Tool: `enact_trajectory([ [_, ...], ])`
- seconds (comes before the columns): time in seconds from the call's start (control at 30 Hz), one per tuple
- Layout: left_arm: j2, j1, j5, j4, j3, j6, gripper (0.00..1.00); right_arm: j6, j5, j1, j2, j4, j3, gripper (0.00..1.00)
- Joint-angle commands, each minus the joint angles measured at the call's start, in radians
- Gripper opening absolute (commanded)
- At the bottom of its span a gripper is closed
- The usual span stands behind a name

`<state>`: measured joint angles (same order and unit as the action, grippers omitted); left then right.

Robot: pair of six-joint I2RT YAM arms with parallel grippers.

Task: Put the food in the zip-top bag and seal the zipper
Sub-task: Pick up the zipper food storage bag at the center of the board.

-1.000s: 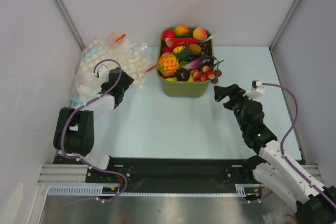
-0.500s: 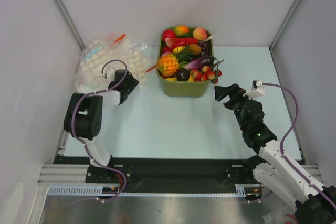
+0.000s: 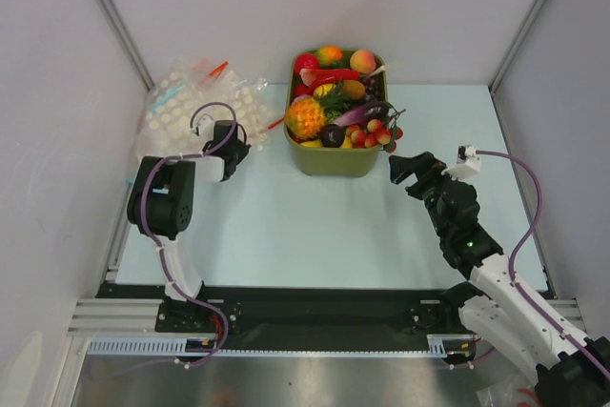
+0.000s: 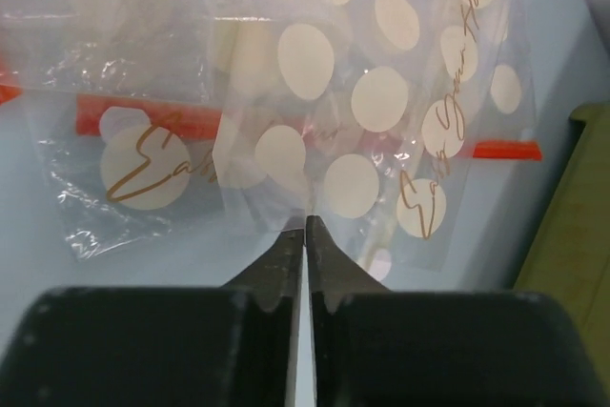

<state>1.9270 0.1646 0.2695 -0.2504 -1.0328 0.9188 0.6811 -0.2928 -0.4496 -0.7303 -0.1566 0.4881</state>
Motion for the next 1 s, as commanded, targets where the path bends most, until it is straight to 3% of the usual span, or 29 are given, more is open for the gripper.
enact_trajectory([
  [0.0,0.009,-0.007,0.013,-0.015,-0.055,-0.023,0.0,0.008,0.007,0.005,-0.004,-0.054,0.001,1.0],
  [0.27,-0.167,-0.007,0.036,0.049,-0.003,-0.052,0.0,0.005,0.009,0.005,-0.007,-0.054,0.0,1.0],
  [0.47,-0.368,0.001,-0.065,0.048,0.134,0.001,0.0,-0.002,0.015,0.005,-0.023,-0.07,-0.008,1.0],
  [0.67,-0.707,0.084,-0.073,0.068,0.29,0.074,0.0,-0.015,0.044,0.005,-0.05,-0.095,-0.011,0.99],
  [0.73,-0.895,0.166,0.046,0.045,0.397,0.086,0.0,-0.029,0.053,0.005,-0.05,-0.098,-0.013,1.0],
  [0.83,-1.125,0.28,0.181,0.028,0.517,0.072,0.0,-0.09,0.128,0.005,-0.038,-0.141,-0.026,0.99],
  [0.97,-1.32,0.329,0.166,0.089,0.585,0.077,0.0,-0.164,0.32,0.002,-0.035,-0.242,-0.057,0.94],
])
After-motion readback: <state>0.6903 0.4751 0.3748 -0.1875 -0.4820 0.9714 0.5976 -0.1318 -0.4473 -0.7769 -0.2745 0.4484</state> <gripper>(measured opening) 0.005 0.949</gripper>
